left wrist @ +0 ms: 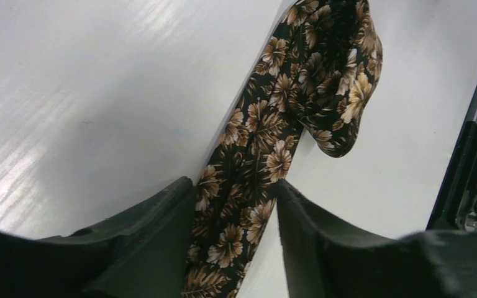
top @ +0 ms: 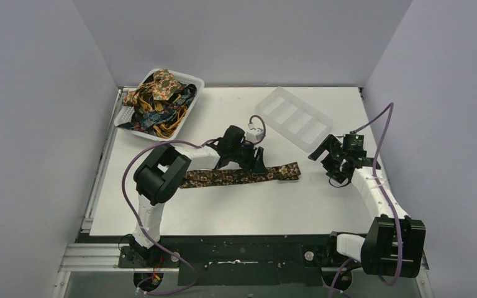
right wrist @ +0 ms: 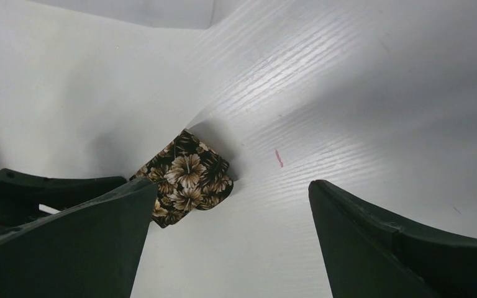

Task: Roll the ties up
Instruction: Roll the tie at the center of the board.

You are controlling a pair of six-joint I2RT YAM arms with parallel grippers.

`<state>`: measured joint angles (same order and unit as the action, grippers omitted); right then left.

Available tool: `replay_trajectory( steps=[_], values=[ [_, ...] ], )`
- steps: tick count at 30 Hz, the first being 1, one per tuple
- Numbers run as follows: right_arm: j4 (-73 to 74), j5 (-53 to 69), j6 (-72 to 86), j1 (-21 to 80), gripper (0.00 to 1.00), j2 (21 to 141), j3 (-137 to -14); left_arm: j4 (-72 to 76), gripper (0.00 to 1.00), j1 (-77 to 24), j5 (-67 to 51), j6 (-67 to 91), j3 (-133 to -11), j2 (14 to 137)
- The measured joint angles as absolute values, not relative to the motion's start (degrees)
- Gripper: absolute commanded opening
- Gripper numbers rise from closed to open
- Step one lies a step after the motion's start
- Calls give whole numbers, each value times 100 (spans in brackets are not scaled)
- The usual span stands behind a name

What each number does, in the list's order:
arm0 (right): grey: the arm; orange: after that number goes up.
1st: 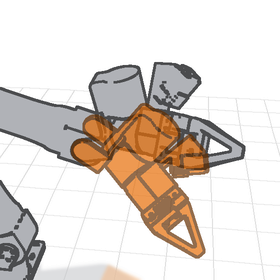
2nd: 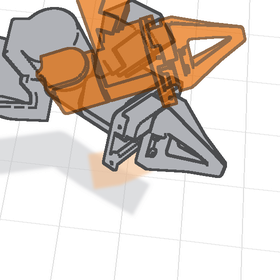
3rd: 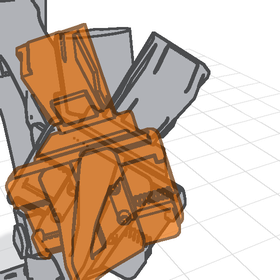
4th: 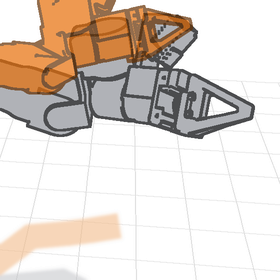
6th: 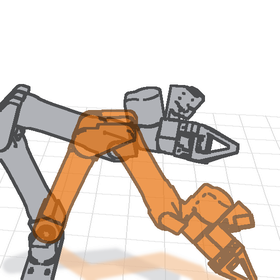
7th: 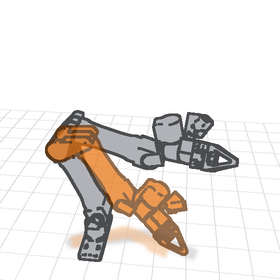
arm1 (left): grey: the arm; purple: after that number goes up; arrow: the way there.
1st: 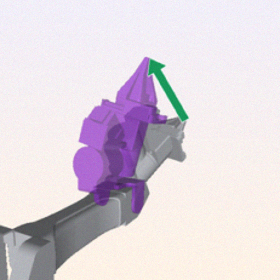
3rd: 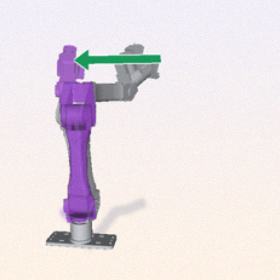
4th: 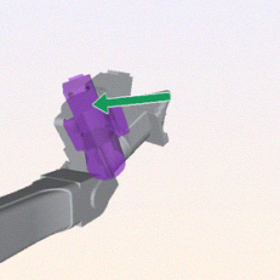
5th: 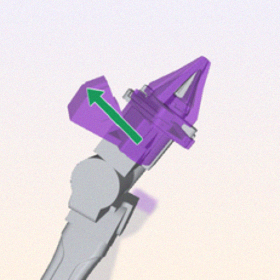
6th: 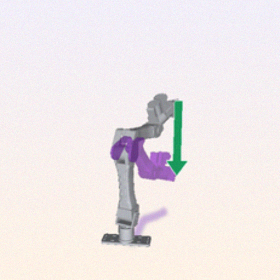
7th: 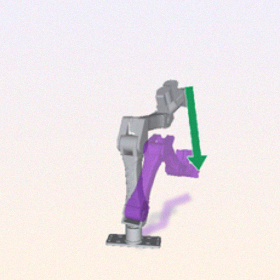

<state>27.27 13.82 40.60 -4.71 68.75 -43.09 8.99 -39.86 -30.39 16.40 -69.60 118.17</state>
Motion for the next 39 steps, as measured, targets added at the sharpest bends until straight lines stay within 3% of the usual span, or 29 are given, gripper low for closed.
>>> replay_trajectory(
  steps=[7, 12, 17, 26, 39],
  values=[
    [2862, 1518, 4095, -519, 99, 7284, -4536, 427, 72, -4099, -2624, 1317, -6925, 11334],
    [2967, 1653, 3951, -523, 100, 8012, -4600, 242, 96, -4405, -2467, 539, -7091, 10943],
    [3015, 1614, 3819, -753, 100, 8042, -4593, 34, 97, -4941, -2383, -279, -7494, 10954],
    [2777, 2381, 3509, -2206, 100, 8086, -4434, -635, 97, -5304, -1837, -1350, -8812, 11764],
    [2661, 3055, 3293, -2329, 100, 8152, -4318, -1643, 97, -5732, -1389, -2294, -9990, 12748]
  ],
)
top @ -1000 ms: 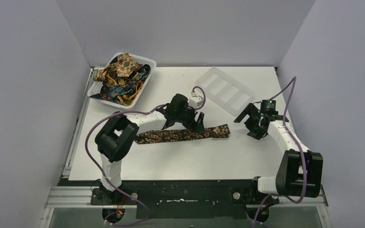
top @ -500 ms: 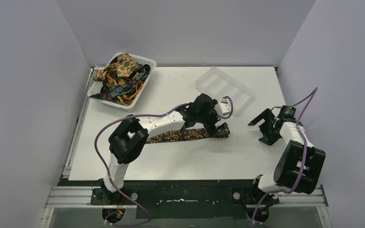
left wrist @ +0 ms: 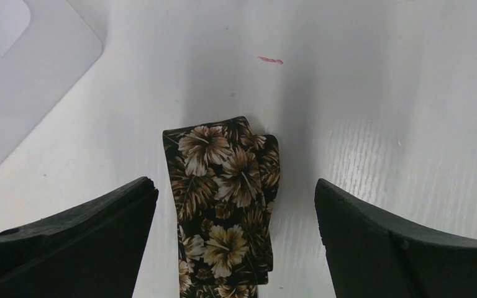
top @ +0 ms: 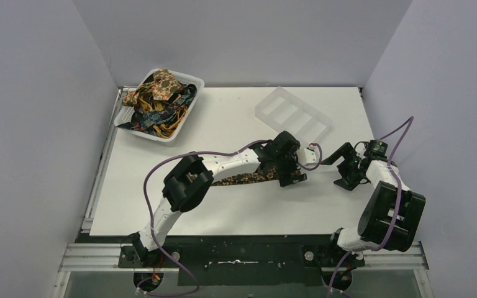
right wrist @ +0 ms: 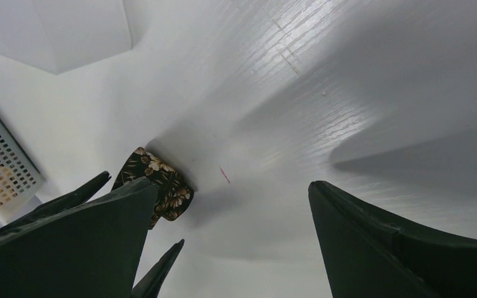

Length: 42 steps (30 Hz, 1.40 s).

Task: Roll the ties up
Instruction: Roll the tie at the center of the board.

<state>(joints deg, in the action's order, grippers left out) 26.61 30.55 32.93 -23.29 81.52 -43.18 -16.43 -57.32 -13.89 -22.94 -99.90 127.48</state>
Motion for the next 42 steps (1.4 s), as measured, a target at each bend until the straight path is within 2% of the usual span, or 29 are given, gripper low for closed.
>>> replay_trajectory(
  steps=[8, 13, 18, 22, 25, 28, 42],
  values=[
    [2657, 3186, 3229, -2327, 100, 8152, -4318, -1994, 97, -5767, -1129, -2467, -10584, 13275],
    [2655, 3192, 3221, -2329, 100, 8152, -4316, -2117, 89, -5769, -969, -2471, -10888, 13533],
    [2646, 3192, 3214, -2329, 100, 8152, -4305, -2147, 78, -5778, -880, -2477, -11037, 13622],
    [2644, 3194, 3210, -2346, 100, 8152, -4305, -2154, 63, -5793, -886, -2480, -11041, 13633],
    [2639, 3192, 3212, -2368, 100, 8152, -4303, -2182, 57, -5798, -932, -2515, -11041, 13635],
    [2620, 3199, 3210, -2370, 100, 8152, -4289, -2193, 44, -5798, -1013, -2536, -11041, 13635],
    [2554, 3463, 3107, -2370, 100, 8152, -4209, -1944, 38, -5767, -1356, -2462, -10890, 13635]
  ],
)
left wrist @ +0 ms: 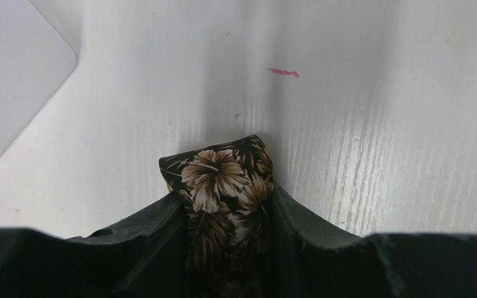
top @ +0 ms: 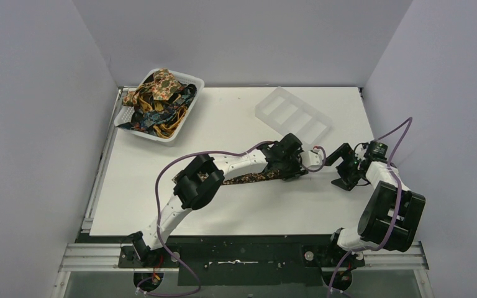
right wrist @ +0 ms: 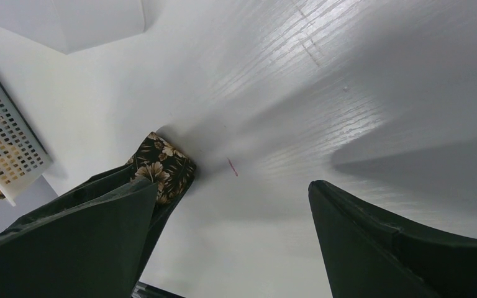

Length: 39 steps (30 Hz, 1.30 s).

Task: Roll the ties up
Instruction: Roll the tie at the center of the board.

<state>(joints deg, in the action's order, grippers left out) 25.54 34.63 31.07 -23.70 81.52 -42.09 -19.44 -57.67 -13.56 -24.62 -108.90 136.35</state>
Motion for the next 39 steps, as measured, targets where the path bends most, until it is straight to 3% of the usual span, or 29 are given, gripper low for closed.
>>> replay_trajectory(
  steps=[2, 5, 8, 11, 18, 28, 34, 39],
  values=[
    [2541, 3503, 3087, -2370, 100, 8152, -4206, -1911, 40, -5765, -1356, -2458, -10877, 13635],
    [2480, 3570, 3068, -2370, 100, 8152, -4156, -1763, 58, -5765, -1339, -2456, -10812, 13627],
    [2447, 3656, 3063, -2370, 100, 8152, -4104, -1535, 69, -5765, -1184, -2436, -10669, 13559],
    [2425, 3699, 3063, -2370, 100, 8152, -4095, -1380, 74, -5765, -1035, -2423, -10541, 13489],
    [2392, 3763, 3063, -2370, 100, 8152, -4066, -1302, 74, -5765, -875, -2425, -10536, 13487],
    [2362, 3769, 3059, -2370, 100, 8152, -4027, -1057, 47, -5758, -873, -2482, -10484, 13489],
    [2213, 3924, 2980, -2349, 100, 8143, -3966, -572, 45, -5754, -897, -2552, -10132, 13434],
    [2012, 4058, 2934, -2165, 100, 8114, -3811, -259, 59, -5754, -777, -2635, -9939, 13382]
  ],
)
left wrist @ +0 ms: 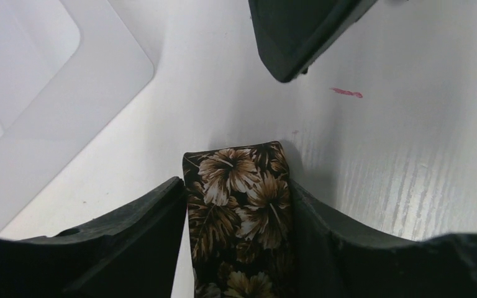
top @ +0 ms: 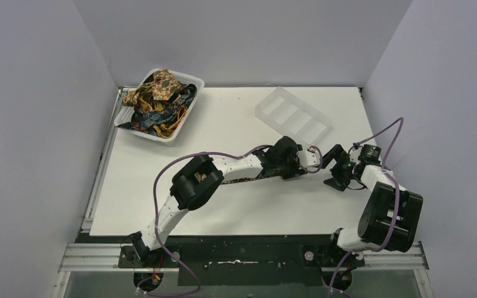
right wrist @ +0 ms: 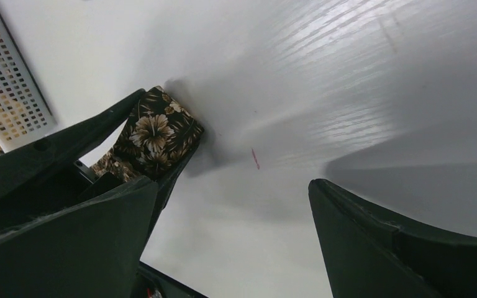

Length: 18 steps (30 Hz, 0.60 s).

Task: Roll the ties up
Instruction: Roll the tie at the center of the board.

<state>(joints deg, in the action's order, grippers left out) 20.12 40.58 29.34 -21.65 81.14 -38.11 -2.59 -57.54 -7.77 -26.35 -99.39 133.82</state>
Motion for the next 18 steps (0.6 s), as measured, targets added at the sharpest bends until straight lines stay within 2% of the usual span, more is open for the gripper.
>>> replay_trajectory(
  steps=[10, 14, 18],
  values=[
    [1678, 4080, 2912, -1828, 99, 8114, -3795, 174, 87, -5754, -429, -2440, -9386, 13023],
    [1334, 4211, 2908, -1723, 95, 8171, -3793, 294, 91, -5734, -440, -2189, -8945, 12516],
    [834, 4340, 2842, -1564, 92, 8309, -3776, 425, 90, -5690, -489, -1870, -8495, 11815]
  ],
)
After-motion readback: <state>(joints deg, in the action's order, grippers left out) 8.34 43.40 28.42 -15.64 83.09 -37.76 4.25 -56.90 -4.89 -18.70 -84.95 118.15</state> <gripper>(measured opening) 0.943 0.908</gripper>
